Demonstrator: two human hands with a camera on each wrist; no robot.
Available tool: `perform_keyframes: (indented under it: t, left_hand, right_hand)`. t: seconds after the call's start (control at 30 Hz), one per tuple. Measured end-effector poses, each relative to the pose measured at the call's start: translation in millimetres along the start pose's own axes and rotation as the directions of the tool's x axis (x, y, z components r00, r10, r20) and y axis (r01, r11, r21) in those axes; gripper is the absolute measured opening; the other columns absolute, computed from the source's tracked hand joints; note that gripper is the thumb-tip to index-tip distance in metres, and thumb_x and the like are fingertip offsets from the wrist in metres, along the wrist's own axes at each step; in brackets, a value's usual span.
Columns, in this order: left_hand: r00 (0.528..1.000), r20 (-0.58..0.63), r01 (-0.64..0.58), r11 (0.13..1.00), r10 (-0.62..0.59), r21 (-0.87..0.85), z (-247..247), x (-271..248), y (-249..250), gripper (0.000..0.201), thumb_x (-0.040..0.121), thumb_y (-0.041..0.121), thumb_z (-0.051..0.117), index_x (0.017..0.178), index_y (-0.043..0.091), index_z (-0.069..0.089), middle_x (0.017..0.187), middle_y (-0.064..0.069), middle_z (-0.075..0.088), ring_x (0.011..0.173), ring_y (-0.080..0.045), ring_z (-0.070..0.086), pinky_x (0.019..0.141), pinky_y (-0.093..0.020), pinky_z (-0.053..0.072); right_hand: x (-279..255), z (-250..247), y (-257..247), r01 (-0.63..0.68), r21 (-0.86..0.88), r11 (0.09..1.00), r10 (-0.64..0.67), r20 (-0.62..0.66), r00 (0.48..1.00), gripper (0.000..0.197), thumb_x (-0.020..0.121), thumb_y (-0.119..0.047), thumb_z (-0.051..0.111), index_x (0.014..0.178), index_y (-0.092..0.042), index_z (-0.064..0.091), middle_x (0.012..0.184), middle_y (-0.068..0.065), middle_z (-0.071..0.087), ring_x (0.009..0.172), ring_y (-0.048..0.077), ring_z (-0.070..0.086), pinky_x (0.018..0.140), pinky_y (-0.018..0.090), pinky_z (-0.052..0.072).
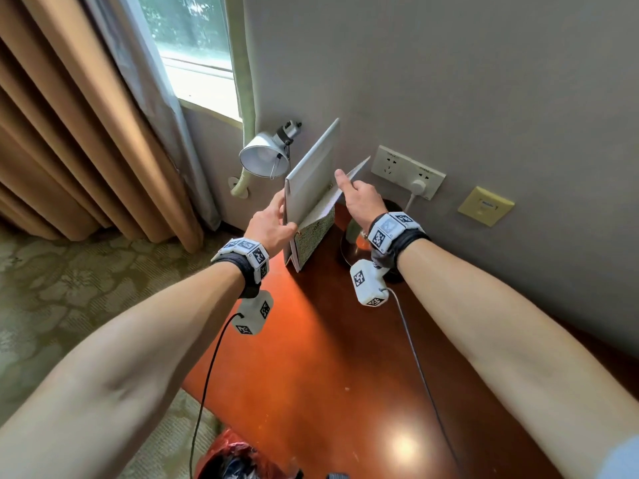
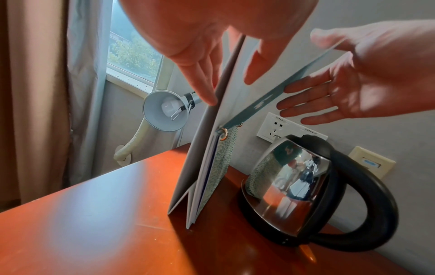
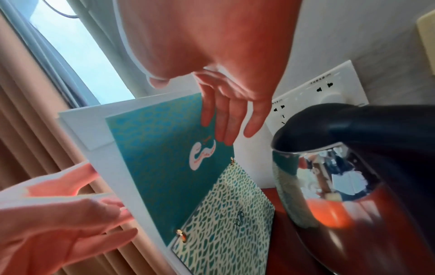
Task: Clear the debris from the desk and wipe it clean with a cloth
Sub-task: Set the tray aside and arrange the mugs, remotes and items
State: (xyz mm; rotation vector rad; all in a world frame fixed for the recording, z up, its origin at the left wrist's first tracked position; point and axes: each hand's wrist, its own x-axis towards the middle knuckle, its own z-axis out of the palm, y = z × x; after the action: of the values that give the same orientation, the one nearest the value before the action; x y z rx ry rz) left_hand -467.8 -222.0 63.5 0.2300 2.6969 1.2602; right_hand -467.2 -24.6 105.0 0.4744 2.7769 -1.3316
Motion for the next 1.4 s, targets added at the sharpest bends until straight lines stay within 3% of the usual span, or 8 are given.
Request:
perform_keyframes:
  t: [0.13,0.3,0.6,0.93,1.03,1.23,1.33,1.4]
  left_hand:
    - [0.997,0.077,-0.016,1.0,0.014,0.02,-4.9,10.9,-12.8,0.058,0.092,0.015,0.05,0.145,0.037,0.036,0.11,-0.008,0.069,0.102,-0.027,0.064,0.093,-0.029,0.044]
    - [0.995,0.094,-0.051,0.993,0.041,0.103,-8.7,17.7,-16.9,0.053,0.1,0.021,0.045,0.149,0.035,0.03,0.12,-0.007,0.066,0.106,-0.031,0.062,0.092,-0.029,0.041]
    - [0.992,0.095,-0.092,0.985,0.078,0.147,-4.0,32.1,-11.7,0.053,0.101,0.027,0.045,0.15,0.037,0.028,0.117,-0.007,0.069,0.105,-0.034,0.063,0.091,-0.034,0.044]
    - [0.994,0.09,-0.077,0.973,0.059,0.216,-3.5,30.3,-16.0,0.045,0.098,0.035,0.046,0.142,0.043,0.036,0.115,0.005,0.069,0.105,-0.029,0.064,0.09,-0.039,0.05]
    - [0.998,0.042,-0.048,0.969,0.039,0.241,-1.7,26.8,-16.6,0.04,0.097,0.036,0.044,0.136,0.044,0.041,0.113,0.009,0.069,0.102,-0.028,0.064,0.089,-0.038,0.05]
    - [0.999,-0.036,0.037,0.947,-0.027,0.318,-1.2,24.4,-16.4,0.033,0.092,0.051,0.045,0.124,0.044,0.05,0.113,0.016,0.067,0.104,-0.024,0.064,0.092,-0.039,0.05]
    - [0.999,-0.038,0.043,0.944,-0.032,0.327,-3.9,20.6,-15.8,0.038,0.09,0.054,0.047,0.126,0.044,0.047,0.115,0.014,0.066,0.104,-0.024,0.063,0.092,-0.038,0.049]
    - [0.998,-0.051,0.047,0.941,-0.032,0.335,-5.5,17.0,-15.2,0.042,0.089,0.056,0.048,0.129,0.043,0.046,0.118,0.011,0.066,0.106,-0.025,0.062,0.092,-0.038,0.049]
  right_hand:
    - [8.2,10.4,-9.9,-0.02,-0.033,0.999,0.019,-0.032,0.999,0.043,0.097,-0.039,0.049,0.061,-0.017,0.04,0.066,0.003,0.046,0.076,0.026,0.047,0.069,0.03,0.032]
    - [19.7,17.1,-21.6,0.007,-0.125,0.992,-0.019,-0.096,0.995,0.038,0.094,-0.013,0.042,0.06,-0.016,0.026,0.06,0.004,0.033,0.07,0.024,0.037,0.062,0.033,0.026]
    - [29.9,14.3,-22.2,-0.01,-0.132,0.991,-0.009,-0.143,0.99,0.039,0.096,-0.014,0.04,0.059,-0.015,0.026,0.061,0.006,0.034,0.069,0.026,0.036,0.062,0.034,0.027]
    - [23.9,7.9,-7.9,-0.125,-0.115,0.985,0.108,-0.144,0.984,0.04,0.095,-0.021,0.042,0.059,-0.014,0.028,0.06,0.004,0.034,0.071,0.027,0.038,0.061,0.033,0.025]
    - [19.5,7.3,-2.8,-0.138,-0.114,0.984,0.12,-0.15,0.981,0.04,0.095,-0.023,0.043,0.06,-0.013,0.028,0.062,0.003,0.033,0.071,0.026,0.037,0.057,0.033,0.024]
    - [13.0,6.4,6.1,-0.185,-0.123,0.975,0.164,-0.166,0.972,0.037,0.095,-0.029,0.045,0.063,-0.016,0.03,0.067,0.002,0.037,0.075,0.028,0.04,0.066,0.031,0.029]
    - [9.4,5.7,9.0,-0.203,-0.115,0.972,0.181,-0.171,0.968,0.026,0.094,-0.032,0.047,0.075,-0.014,0.044,0.085,0.008,0.052,0.083,0.029,0.049,0.07,0.032,0.035]
    - [5.8,3.7,10.1,-0.212,-0.105,0.972,0.191,-0.175,0.966,0.027,0.093,-0.034,0.049,0.099,-0.008,0.056,0.1,0.01,0.06,0.092,0.03,0.055,0.075,0.033,0.04]
